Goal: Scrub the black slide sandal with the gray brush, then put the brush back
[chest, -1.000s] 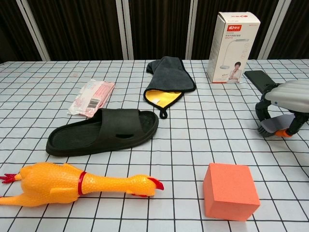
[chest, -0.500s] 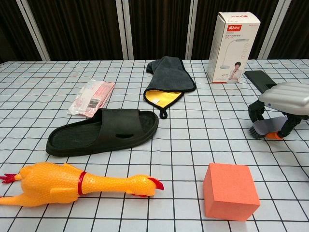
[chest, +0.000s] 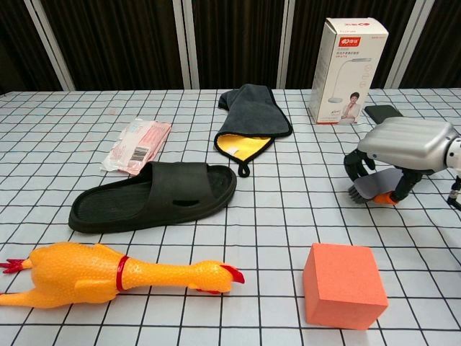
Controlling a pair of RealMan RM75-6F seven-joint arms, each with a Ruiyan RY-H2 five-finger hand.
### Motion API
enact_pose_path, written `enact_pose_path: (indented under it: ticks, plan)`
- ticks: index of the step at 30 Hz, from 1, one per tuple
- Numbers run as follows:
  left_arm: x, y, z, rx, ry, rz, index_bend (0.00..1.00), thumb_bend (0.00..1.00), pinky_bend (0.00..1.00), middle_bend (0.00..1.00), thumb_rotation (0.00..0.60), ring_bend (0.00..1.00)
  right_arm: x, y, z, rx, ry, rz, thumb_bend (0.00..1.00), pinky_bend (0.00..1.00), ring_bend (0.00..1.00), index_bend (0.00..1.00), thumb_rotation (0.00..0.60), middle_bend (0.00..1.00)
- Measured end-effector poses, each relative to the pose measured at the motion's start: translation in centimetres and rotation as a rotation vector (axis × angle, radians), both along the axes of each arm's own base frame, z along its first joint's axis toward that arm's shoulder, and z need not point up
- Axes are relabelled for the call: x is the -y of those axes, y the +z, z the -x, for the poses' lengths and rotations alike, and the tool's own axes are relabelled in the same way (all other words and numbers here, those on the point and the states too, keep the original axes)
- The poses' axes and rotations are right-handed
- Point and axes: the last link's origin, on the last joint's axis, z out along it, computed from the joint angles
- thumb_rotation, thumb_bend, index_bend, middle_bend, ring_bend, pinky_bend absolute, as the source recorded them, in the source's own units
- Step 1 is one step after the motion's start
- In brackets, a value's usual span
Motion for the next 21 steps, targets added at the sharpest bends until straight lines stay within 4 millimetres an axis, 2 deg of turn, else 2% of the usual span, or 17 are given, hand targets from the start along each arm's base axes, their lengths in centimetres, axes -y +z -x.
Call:
enact_pose_path:
  ticks: [4,13,21]
  plan:
    - [-1.0,-0.8,-1.3,-0.010,-0.078,0.061,0.08,0.59,0.08,0.08,0.600,0.03,0.1,-0.3,-2.3,0.025,0.039,-0.005,1.00,0.36,0.45,0.74,0.600,0.66]
    - [-3.5,-2.3,-2.7,-0.014,-0.144,0.195,0.10,0.62,0.08,0.10,0.600,0.05,0.1,-1.1,-7.6,0.057,0.103,-0.012,1.00,0.37,0.45,0.74,0.600,0.66]
    - [-5.8,-4.1,-3.7,0.024,-0.171,0.316,0.10,0.62,0.08,0.10,0.600,0.05,0.8,-2.0,-10.2,0.072,0.087,-0.019,1.00,0.37,0.45,0.74,0.600,0.66]
